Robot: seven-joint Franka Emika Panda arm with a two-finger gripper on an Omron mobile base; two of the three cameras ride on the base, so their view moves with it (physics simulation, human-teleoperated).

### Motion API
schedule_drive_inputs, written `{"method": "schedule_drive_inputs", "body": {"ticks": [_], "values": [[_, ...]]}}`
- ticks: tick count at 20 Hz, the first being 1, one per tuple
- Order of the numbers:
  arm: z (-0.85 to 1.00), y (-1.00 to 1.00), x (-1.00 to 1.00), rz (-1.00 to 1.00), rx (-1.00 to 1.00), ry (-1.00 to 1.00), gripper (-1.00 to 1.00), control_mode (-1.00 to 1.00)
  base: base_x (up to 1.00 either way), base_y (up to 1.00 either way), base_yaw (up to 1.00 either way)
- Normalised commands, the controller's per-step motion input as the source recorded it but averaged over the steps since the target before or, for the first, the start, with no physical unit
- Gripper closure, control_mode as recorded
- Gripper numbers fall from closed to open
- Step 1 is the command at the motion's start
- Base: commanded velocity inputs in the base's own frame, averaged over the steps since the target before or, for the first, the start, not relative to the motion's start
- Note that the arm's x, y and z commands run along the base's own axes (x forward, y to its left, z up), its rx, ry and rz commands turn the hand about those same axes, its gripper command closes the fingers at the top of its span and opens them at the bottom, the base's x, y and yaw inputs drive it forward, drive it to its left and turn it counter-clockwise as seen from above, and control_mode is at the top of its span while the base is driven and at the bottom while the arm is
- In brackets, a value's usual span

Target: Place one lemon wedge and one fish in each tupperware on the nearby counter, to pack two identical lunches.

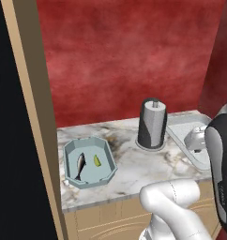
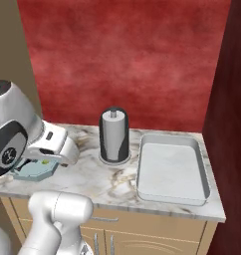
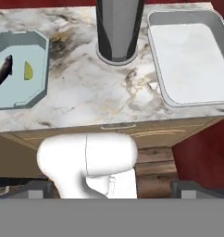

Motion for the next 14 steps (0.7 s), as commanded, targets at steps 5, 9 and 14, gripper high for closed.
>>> {"method": "schedule_drive_inputs", "body": {"ticks": [5, 9, 14], "values": [[0.01, -0.01, -1.00, 0.00, -0.30, 0.00, -1.00, -1.00, 0.00, 0.00, 0.00], [0.00, 0.00, 0.00, 0.00, 0.00, 0.00, -1.00, 1.00, -1.00, 0.01, 0.01], [0.00, 0.00, 0.00, 0.00, 0.00, 0.00, -1.00, 1.00, -1.00, 0.00, 0.08]]}}
